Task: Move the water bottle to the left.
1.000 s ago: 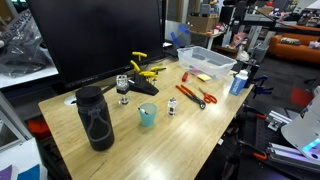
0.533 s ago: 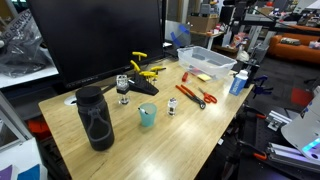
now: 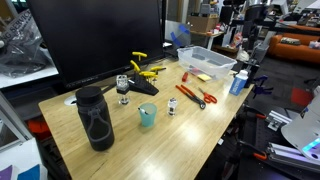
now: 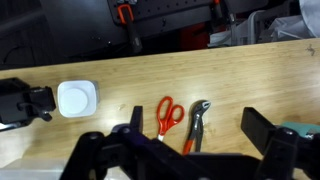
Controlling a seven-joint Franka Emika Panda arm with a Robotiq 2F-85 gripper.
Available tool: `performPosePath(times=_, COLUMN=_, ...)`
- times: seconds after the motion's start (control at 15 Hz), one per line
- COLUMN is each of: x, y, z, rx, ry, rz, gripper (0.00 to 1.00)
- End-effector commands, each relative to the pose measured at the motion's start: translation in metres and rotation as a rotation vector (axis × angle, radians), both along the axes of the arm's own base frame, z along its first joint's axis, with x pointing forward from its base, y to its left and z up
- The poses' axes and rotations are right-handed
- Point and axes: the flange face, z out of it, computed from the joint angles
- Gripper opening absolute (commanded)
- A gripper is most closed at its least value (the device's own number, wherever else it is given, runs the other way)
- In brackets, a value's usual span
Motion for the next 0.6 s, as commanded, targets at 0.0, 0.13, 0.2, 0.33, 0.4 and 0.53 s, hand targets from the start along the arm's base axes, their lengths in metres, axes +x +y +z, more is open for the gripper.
performPosePath(times=0.0, x=-0.0136, y=-0.008, z=-0.0104, rx=0.005, ry=0.084, rz=-0.093, gripper=1.0)
performPosePath(times=0.13, x=-0.013, y=-0.0071, z=-0.0103, rx=0.014, ry=0.05, rz=-0.072, gripper=1.0)
performPosePath(times=0.2, x=-0.0137, y=-0.0078, z=-0.0111, rx=0.015, ry=0.055, rz=-0.08, gripper=1.0)
performPosePath(times=0.33, x=-0.0135, y=-0.0072, z=-0.0113, rx=0.013, ry=0.06, rz=-0.086, gripper=1.0)
performPosePath(times=0.4, x=-0.0134, y=-0.0069, z=-0.0112, rx=0.013, ry=0.061, rz=-0.087, gripper=1.0)
performPosePath(times=0.53, x=-0.0135, y=-0.0068, z=-0.0113, rx=0.013, ry=0.062, rz=-0.088, gripper=1.0)
